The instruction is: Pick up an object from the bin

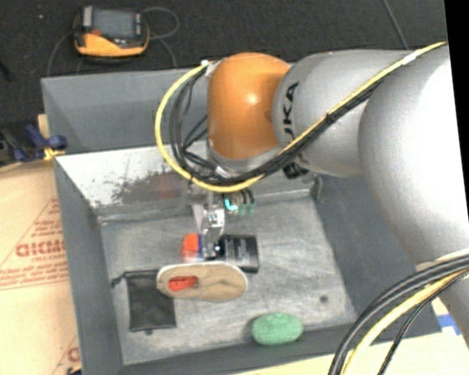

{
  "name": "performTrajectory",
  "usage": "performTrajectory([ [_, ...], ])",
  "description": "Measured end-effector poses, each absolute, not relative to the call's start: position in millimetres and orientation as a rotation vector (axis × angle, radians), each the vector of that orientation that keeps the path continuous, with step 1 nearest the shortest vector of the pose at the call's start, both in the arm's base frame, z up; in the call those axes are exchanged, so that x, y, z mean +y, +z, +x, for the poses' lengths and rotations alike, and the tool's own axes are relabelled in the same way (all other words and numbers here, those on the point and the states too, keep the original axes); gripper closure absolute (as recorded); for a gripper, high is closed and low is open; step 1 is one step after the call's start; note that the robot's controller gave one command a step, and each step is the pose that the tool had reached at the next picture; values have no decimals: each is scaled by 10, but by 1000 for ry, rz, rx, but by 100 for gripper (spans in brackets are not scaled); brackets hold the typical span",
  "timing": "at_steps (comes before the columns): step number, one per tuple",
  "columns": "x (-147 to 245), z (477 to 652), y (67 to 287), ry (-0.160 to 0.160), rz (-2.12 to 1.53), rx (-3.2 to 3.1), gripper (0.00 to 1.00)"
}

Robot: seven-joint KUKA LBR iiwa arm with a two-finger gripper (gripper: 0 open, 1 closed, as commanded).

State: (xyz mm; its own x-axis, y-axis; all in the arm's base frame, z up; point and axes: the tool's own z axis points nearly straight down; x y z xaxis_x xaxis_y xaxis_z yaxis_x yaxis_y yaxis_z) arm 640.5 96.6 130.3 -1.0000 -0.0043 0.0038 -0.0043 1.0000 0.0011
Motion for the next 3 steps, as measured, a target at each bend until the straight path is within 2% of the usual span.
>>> performTrajectory([
  [1, 965, 6427, 1352, -3, 4, -3146, 0],
  [2, 494, 6304, 939, -11, -132, -3157, 0],
  [3, 485, 6313, 954, -8, -143, -3157, 0],
])
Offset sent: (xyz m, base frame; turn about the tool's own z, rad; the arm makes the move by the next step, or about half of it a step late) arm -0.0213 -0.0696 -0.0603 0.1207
